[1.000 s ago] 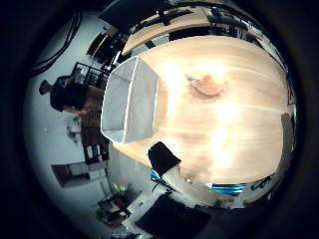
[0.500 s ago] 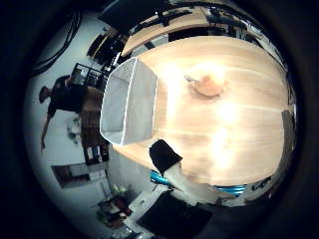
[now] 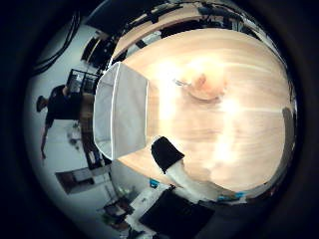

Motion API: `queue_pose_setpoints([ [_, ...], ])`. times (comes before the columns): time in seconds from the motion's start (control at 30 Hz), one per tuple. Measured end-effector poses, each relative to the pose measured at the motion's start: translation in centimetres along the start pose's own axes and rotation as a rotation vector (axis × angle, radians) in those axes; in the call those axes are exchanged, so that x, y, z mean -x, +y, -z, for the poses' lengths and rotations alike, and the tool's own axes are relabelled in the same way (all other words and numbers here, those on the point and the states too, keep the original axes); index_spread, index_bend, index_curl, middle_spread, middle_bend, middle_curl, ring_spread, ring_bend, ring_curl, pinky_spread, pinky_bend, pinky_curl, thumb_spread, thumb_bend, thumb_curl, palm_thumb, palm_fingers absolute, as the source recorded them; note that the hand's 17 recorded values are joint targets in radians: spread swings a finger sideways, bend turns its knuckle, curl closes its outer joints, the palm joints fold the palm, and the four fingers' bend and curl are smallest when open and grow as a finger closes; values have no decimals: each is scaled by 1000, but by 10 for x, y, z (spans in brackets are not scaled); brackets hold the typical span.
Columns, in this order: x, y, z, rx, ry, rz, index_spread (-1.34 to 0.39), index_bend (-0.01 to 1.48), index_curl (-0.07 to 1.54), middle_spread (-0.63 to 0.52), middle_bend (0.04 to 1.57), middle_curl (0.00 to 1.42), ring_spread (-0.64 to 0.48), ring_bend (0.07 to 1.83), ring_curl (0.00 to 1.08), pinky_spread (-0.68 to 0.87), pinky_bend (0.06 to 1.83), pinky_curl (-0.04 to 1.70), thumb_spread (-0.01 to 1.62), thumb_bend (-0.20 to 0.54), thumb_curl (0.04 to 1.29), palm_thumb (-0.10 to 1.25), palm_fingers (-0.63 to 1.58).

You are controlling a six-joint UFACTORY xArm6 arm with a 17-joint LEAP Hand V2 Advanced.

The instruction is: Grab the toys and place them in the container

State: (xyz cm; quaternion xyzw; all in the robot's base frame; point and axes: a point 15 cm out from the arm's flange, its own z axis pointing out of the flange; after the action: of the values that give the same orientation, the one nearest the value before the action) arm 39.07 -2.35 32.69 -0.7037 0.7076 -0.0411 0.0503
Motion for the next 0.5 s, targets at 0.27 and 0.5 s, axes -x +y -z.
queue_pose_setpoints([
  [0.27,17,-45,-24,13,-8,34,-453,161,279,-79,215,351,37,341,229,456,320,284,999,-27,291,245,307],
  [0.5,36,-73,-53,44,-15,63,-444,157,274,-74,197,350,35,350,230,436,359,292,1000,-26,293,258,296],
])
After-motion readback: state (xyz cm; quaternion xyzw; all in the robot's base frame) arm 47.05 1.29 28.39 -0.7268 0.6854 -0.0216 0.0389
